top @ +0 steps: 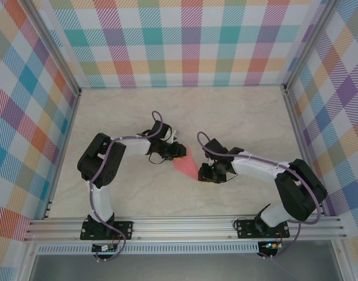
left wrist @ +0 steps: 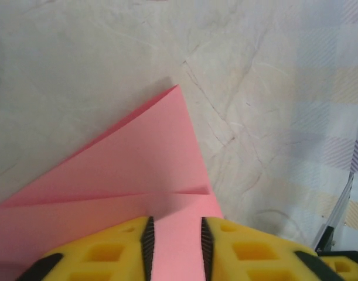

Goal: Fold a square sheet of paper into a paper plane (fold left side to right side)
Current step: Fourth fold the wing at the center of the table, then turn over the paper at the center of the table.

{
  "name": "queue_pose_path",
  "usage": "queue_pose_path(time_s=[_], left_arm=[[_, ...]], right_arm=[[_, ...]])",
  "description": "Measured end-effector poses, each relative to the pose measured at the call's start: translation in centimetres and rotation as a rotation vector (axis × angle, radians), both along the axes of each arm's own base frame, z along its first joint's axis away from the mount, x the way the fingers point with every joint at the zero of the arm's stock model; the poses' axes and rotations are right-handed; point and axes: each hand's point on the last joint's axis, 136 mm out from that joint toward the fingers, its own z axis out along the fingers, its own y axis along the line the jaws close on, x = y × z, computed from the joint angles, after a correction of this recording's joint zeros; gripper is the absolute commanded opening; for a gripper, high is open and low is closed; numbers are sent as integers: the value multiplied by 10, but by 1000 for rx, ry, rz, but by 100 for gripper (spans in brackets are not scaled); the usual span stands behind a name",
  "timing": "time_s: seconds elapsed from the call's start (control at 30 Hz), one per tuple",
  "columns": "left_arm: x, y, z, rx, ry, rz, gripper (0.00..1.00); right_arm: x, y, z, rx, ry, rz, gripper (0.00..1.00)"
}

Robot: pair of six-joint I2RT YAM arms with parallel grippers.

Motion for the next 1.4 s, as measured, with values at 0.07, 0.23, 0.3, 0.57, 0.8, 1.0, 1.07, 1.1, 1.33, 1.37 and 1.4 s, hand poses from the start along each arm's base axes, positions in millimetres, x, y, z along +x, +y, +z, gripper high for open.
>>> queue_pose_path(time_s=[0.07,0.23,0.3,0.57,0.8,1.0,1.07,1.1,1.33,1.37,1.4], left_arm=[[2,2,17,-8,-27,9,45],[7,25,74,-44,-138,88,55],[4,38,84,-48,-152,130,56],[-41,73,31,12,24,270,62],[-33,62,27,-73,53,326,54],[-14,43,39,-121,24,316,54],[-10,40,40,-125,21,316,53],[-9,39,40,-126,21,316,54],[-5,27,25,-108,57,303,54],[-6,26,21,-104,66,302,53],[-6,24,18,-100,75,301,53]], right_arm=[[6,1,8,-1,-40,23,50],[16,4,14,-6,-118,103,63],[19,7,13,-3,-135,133,65],[54,30,10,66,-188,233,71],[74,28,20,163,-238,218,84],[67,7,32,272,-243,134,100],[67,-1,38,311,-251,96,100],[67,-5,42,334,-257,75,100],[70,-23,72,449,-301,-9,100],[70,-23,77,460,-311,-9,100],[69,-23,81,470,-320,-7,100]])
